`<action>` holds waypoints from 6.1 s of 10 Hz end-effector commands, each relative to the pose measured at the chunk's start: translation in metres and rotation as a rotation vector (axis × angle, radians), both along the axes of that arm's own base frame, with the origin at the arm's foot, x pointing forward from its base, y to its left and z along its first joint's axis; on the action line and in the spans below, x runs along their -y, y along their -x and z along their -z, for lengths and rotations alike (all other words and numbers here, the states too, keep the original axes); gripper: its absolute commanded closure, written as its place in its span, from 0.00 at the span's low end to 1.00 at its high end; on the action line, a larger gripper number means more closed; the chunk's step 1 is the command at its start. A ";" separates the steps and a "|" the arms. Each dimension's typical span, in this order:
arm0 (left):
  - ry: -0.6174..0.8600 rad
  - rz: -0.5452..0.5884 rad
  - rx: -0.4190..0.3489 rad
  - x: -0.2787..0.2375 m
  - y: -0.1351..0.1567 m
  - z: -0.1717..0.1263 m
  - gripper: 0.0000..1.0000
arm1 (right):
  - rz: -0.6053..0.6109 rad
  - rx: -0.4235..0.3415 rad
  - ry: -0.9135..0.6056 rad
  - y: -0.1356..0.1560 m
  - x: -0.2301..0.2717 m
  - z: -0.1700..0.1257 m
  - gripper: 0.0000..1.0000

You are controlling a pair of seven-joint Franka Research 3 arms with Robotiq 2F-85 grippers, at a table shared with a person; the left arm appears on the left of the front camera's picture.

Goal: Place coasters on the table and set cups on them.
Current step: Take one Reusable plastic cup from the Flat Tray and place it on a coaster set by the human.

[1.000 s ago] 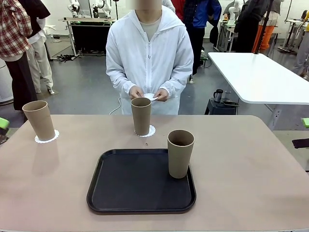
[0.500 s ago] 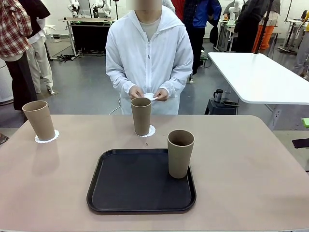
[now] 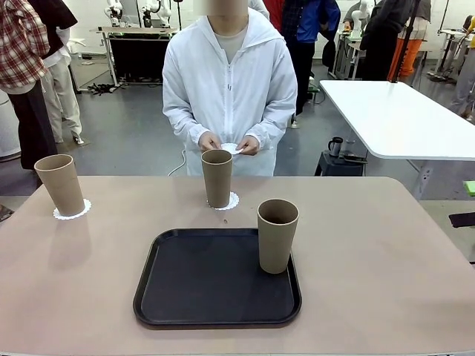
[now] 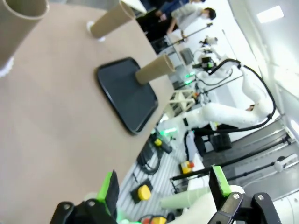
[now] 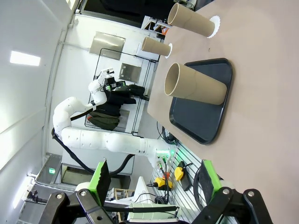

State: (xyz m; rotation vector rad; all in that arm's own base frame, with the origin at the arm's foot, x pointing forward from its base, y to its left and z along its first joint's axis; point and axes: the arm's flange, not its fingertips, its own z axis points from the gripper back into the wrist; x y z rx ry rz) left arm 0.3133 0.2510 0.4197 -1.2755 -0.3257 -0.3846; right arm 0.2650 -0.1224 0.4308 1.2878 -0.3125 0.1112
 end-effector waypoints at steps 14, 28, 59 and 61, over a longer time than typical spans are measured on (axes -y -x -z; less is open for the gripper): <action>-0.002 -0.011 -0.013 0.003 -0.001 0.002 0.00 | -0.005 0.018 -0.011 -0.001 0.001 0.000 0.00; -0.002 -0.011 -0.013 0.003 -0.001 0.002 0.00 | -0.239 0.085 0.850 -0.077 -0.069 -0.048 0.00; -0.002 -0.011 -0.013 0.003 -0.001 0.002 0.00 | -0.596 1.187 0.172 -0.153 -0.153 0.074 0.00; -0.002 -0.011 -0.013 0.003 -0.001 0.002 0.00 | -0.603 1.239 0.132 -0.151 -0.158 0.104 0.00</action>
